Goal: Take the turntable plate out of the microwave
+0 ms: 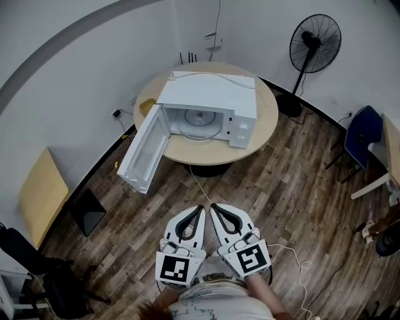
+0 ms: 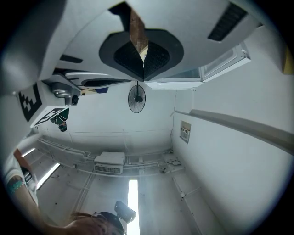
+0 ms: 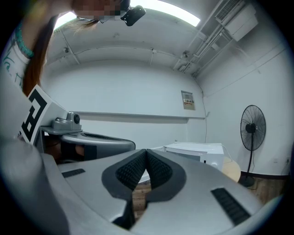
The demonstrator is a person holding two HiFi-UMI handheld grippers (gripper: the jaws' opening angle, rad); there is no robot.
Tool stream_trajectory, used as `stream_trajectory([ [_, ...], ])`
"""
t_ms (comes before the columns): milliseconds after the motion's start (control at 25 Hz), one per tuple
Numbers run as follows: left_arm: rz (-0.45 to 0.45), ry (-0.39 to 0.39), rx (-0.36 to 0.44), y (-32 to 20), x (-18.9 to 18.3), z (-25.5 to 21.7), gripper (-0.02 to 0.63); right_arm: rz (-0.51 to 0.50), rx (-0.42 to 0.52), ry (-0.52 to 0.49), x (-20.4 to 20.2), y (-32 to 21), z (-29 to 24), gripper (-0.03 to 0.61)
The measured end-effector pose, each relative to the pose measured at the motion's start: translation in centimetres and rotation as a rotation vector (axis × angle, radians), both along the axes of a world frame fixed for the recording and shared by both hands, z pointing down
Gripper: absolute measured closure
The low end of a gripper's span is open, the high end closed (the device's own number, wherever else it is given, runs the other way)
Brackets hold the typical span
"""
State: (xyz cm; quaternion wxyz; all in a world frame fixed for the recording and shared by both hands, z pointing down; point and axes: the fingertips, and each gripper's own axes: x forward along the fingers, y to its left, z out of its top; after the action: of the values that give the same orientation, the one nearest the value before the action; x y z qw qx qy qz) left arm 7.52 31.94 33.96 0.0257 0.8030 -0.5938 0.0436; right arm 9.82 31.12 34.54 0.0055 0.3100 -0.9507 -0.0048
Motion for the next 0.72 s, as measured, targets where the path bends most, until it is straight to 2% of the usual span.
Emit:
stream_trajectory([
  [200, -0.005, 0.001, 0.002, -2.8, -1.2, 0.7, 0.600, 0.018, -0.001, -0.003, -0.5, -2.5, 0.2, 0.588],
  [520, 0.048, 0.034, -0.009, -8.9, -3.3, 0.9, 0.600, 0.049, -0.002, 0.019, -2.4, -8.2, 0.3, 0.588],
  [720, 0.079, 0.023, -0.016, -12.6, -4.8, 1.3, 0.600, 0.073, 0.006, 0.022, -4.1, -11.9, 0.2, 0.588],
])
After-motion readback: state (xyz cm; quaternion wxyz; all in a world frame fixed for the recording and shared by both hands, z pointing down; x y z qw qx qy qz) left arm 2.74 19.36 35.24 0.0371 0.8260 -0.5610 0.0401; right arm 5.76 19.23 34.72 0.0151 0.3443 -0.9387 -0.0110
